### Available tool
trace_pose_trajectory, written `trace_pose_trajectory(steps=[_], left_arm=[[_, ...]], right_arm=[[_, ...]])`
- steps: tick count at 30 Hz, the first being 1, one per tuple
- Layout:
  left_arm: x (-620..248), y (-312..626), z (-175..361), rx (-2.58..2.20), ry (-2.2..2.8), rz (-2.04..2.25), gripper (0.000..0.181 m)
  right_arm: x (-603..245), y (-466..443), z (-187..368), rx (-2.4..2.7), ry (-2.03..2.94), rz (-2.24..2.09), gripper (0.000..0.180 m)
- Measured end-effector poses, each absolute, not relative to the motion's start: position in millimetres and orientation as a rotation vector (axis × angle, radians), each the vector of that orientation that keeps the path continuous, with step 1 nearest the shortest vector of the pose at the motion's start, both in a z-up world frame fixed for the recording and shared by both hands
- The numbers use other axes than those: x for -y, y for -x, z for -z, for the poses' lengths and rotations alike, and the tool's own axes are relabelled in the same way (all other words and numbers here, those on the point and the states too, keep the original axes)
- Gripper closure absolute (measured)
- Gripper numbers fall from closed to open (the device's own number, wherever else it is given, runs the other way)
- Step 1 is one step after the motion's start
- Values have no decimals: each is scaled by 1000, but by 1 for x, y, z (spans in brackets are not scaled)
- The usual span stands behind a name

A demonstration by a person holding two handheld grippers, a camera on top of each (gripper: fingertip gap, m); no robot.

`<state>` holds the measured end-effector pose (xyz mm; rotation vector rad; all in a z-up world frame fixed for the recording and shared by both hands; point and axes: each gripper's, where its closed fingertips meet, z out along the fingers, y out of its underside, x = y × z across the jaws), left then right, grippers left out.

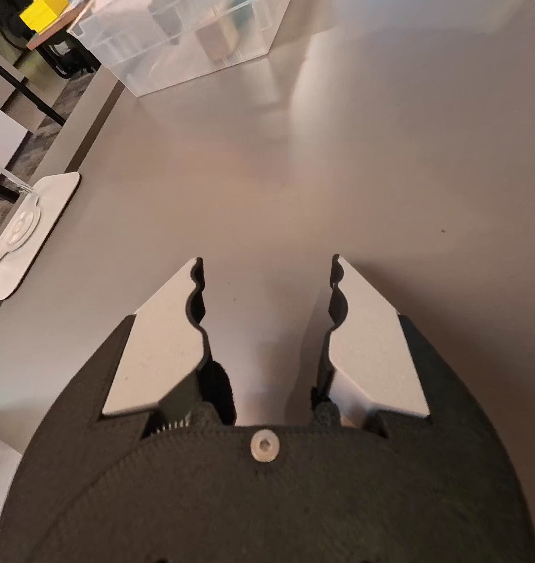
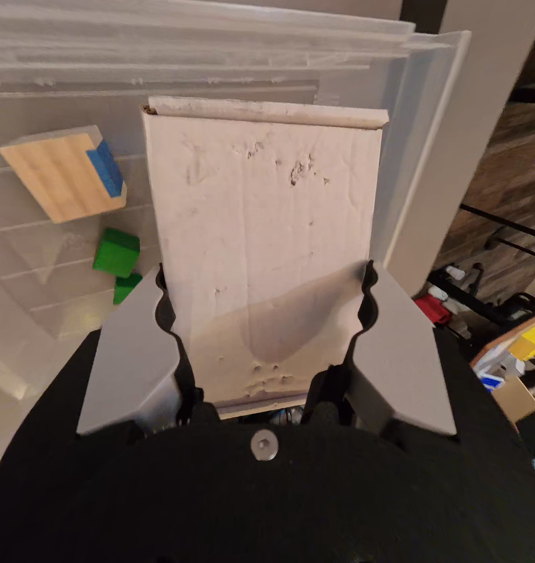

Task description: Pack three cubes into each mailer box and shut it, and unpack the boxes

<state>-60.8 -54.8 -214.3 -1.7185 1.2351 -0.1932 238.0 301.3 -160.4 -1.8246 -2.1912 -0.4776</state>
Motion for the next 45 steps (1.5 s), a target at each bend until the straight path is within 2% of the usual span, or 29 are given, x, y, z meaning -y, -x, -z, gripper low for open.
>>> trace_pose_trajectory(steps=[8, 9, 13, 17, 18, 20, 24, 29, 32, 41, 45], left_arm=[[72, 61, 199, -1274, 1728, 243, 102], [74, 63, 198, -1280, 1739, 243, 100], [74, 77, 180, -1267, 1719, 172, 100], [65, 117, 140, -1215, 1709, 3, 99], [60, 132, 128, -1199, 1709, -60, 99], [48, 168, 106, -1176, 1742, -168, 95], [7, 241, 81, -1171, 1825, -350, 90], [-58, 319, 103, -1250, 1990, -456, 83], [-92, 354, 128, -1347, 2089, -511, 84], [-142, 406, 198, -1506, 2414, -379, 63], [-145, 410, 218, -1544, 2496, -308, 60]], right_arm=[[-320, -244, 209, 2269, 1863, 529, 57], [-323, -245, 207, 2254, 1863, 552, 51], [-330, -244, 175, 2150, 1829, 713, 43], [-305, -211, 110, 1967, 1678, 761, 54], [-292, -200, 93, 1930, 1621, 776, 61], [-253, -171, 71, 1891, 1514, 714, 63], [-154, -112, 66, 1916, 1379, 425, 72], [-68, -60, 103, 1979, 1277, 203, 78], [-37, -37, 126, 1983, 1287, 12, 80], [-20, 4, 165, 1963, 1305, -261, 83], [-24, 13, 175, 1964, 1303, -296, 86]])
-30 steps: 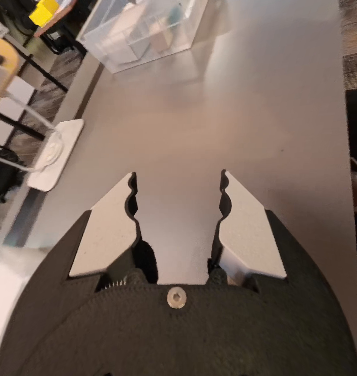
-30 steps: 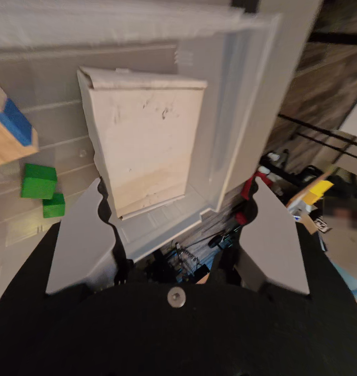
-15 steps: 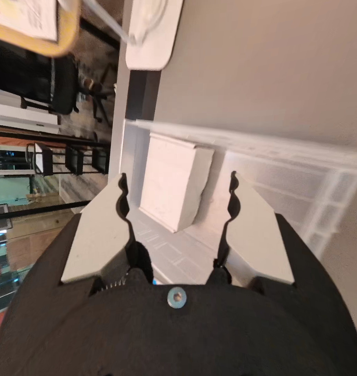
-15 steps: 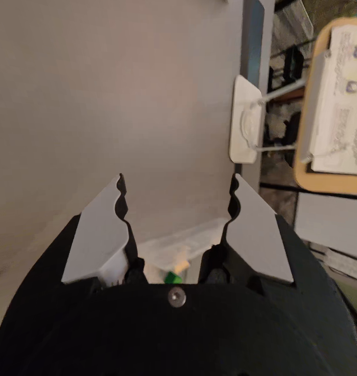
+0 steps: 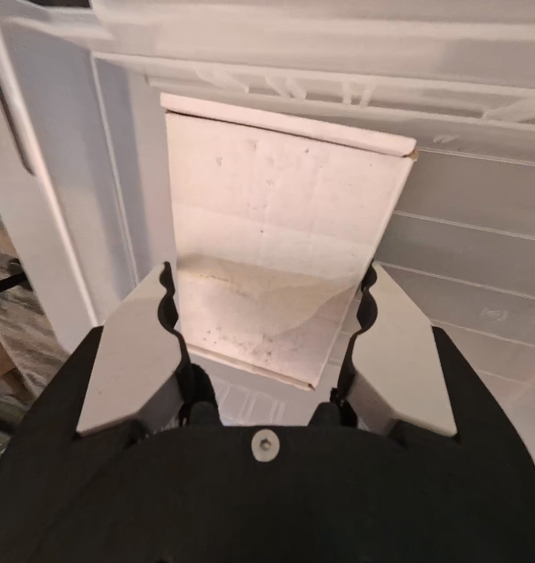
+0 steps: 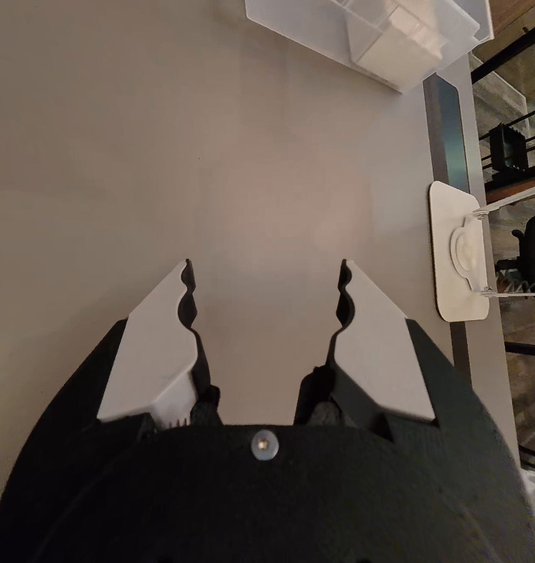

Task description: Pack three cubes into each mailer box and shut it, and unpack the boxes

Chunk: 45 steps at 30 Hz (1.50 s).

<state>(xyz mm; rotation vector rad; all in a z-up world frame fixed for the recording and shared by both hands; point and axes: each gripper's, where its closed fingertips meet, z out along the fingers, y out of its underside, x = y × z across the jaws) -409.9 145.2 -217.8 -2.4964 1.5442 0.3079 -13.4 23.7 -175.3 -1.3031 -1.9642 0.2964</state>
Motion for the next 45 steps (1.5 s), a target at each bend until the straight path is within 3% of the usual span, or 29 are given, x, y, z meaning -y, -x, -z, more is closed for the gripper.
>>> trace_pose_trajectory(steps=[5, 8, 11, 18, 28, 39, 45], left_arm=[[-148, 410, 227, -1557, 2505, -253, 46], [-151, 415, 223, -1600, 2507, -333, 62], [-127, 407, 217, -1600, 2608, -232, 64], [-105, 407, 219, -1620, 2577, -291, 44], [-104, 428, 232, -1567, 2651, -275, 48], [-84, 414, 134, -1455, 2619, -289, 48], [-68, 305, 97, -1650, 2451, -136, 48]], right_arm=[[-25, 19, 185, 1962, 1300, -359, 88], [-26, 21, 191, 1969, 1302, -370, 90], [-29, 19, 196, 1972, 1311, -367, 92], [-25, 19, 196, 1982, 1295, -381, 96], [-27, 17, 203, 1980, 1306, -385, 101], [-40, 14, 191, 1886, 1306, -376, 103], [-38, 18, 156, 1784, 1187, -213, 98]])
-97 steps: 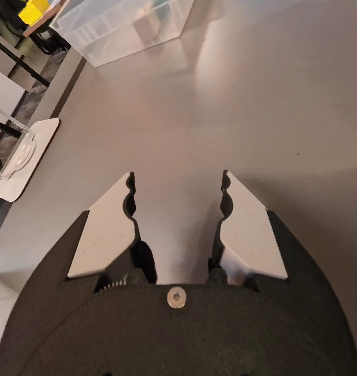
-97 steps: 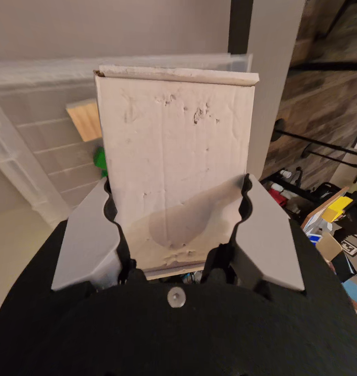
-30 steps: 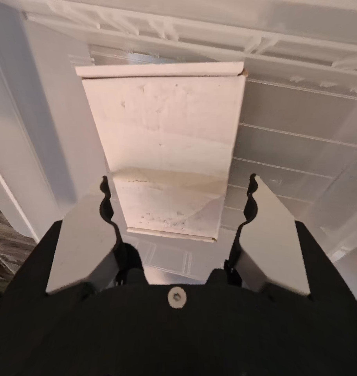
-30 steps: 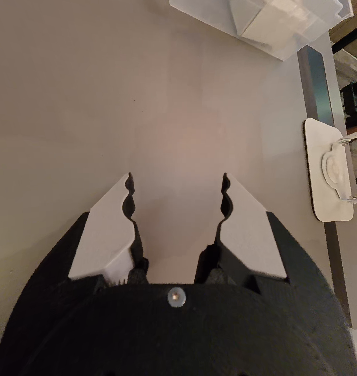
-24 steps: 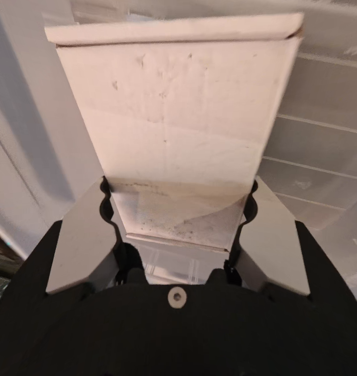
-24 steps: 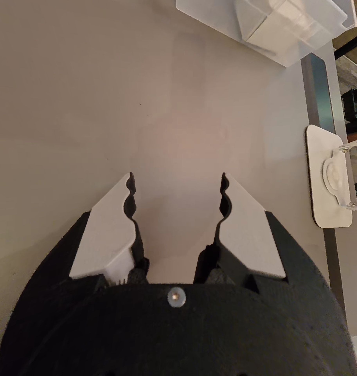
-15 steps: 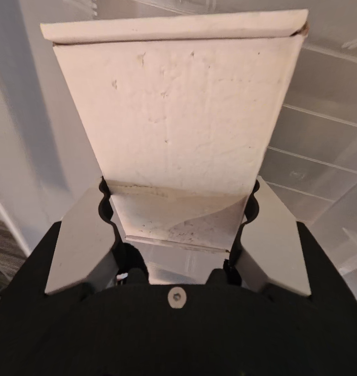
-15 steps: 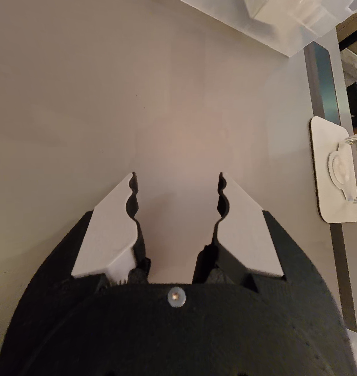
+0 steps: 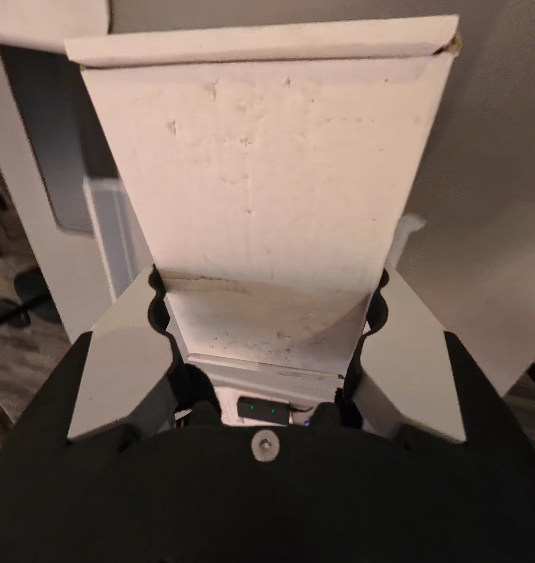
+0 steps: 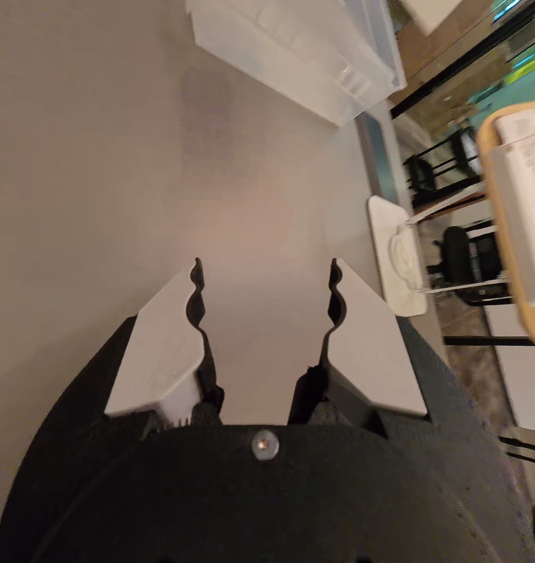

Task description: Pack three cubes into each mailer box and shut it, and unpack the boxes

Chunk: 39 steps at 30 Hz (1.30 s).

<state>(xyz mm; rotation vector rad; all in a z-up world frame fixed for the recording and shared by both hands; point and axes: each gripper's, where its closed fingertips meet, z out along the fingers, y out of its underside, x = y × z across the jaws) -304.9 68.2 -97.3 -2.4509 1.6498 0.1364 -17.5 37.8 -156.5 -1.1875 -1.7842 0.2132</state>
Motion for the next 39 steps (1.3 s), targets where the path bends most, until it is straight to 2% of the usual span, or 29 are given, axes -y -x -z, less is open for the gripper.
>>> trace_pose_trajectory(steps=[6, 11, 15, 16, 17, 18, 19, 26, 31, 36, 39], left_arm=[[-44, 165, 127, -1952, 2324, 110, 48], [-24, 87, 180, -2151, 2268, 259, 48], [-1, 46, 197, -2239, 2206, 427, 48], [4, 40, 199, -2251, 2199, 463, 48], [8, 35, 202, -2264, 2193, 488, 48], [11, 32, 205, -2278, 2192, 498, 48], [12, 30, 206, -2268, 2197, 504, 49], [12, 34, 188, -2061, 2084, 470, 53], [24, 62, 200, -1883, 1996, 344, 52], [4, 58, 213, -1643, 1782, 154, 67], [5, 34, 209, -1580, 1639, 177, 84]], right_arm=[[-12, 18, 125, 1679, 1013, -28, 95], [3, 8, 127, 1624, 919, 101, 91], [-1, -9, 156, 1687, 940, 138, 87], [1, -10, 163, 1708, 921, 135, 88], [4, -11, 164, 1704, 892, 121, 96], [7, -11, 165, 1701, 873, 96, 112], [9, -13, 167, 1712, 872, 75, 114], [2, -27, 177, 1677, 1011, -77, 116], [-4, -38, 184, 1669, 1088, -181, 115], [-4, -41, 183, 1669, 1109, -289, 115], [-7, -40, 184, 1685, 1122, -282, 116]])
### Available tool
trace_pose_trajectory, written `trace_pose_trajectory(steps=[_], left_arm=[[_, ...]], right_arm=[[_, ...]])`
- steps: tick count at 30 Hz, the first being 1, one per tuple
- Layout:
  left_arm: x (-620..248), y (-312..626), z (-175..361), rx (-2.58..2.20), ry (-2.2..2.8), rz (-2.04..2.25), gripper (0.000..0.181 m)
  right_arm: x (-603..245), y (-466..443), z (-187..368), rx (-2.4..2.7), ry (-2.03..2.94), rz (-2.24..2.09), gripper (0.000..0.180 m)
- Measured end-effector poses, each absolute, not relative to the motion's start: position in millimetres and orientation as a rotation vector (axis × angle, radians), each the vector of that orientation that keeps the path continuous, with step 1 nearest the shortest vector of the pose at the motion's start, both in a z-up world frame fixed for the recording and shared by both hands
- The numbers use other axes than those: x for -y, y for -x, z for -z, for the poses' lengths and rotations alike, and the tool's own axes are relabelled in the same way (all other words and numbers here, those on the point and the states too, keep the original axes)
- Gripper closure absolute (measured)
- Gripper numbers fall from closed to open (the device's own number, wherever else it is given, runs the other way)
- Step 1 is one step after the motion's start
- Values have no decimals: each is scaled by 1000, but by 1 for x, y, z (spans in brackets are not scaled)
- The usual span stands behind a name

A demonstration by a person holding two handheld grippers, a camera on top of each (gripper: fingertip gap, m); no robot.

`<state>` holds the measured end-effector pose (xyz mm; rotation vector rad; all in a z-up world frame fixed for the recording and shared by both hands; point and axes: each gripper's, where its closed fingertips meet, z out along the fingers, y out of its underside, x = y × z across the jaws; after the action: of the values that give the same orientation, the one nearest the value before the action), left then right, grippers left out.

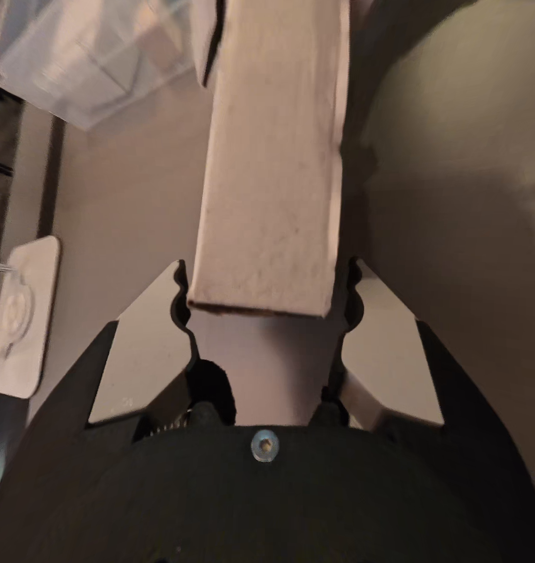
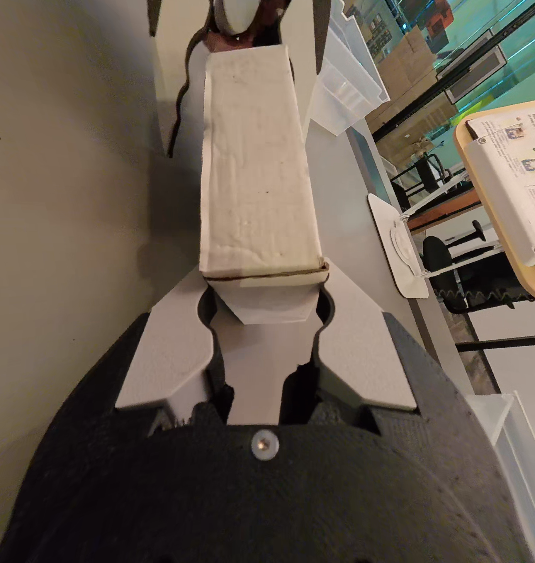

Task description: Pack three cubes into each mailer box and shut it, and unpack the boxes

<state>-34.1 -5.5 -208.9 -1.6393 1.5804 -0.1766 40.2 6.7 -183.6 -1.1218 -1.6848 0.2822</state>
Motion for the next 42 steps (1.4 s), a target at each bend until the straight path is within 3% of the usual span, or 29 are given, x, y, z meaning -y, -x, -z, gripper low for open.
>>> trace_pose_trajectory(steps=[3, 5, 7, 19, 34, 42], left_arm=[[-5, 28, 201, -1485, 1578, 152, 96], [-4, 25, 201, -1490, 1578, 160, 98], [-2, 25, 202, -1535, 1568, 124, 99], [0, 25, 201, -1545, 1592, 111, 106], [-1, 26, 202, -1540, 1611, 94, 108], [0, 32, 205, -1584, 1599, 19, 107]], right_arm=[[-7, -41, 183, 1692, 1147, -277, 113], [-3, -39, 180, 1693, 1138, -272, 97], [3, -36, 175, 1704, 1106, -277, 104], [17, -33, 164, 1638, 1271, -738, 109], [16, -33, 154, 1504, 1411, -1008, 110], [21, -32, 145, 1565, 1197, -709, 115]])
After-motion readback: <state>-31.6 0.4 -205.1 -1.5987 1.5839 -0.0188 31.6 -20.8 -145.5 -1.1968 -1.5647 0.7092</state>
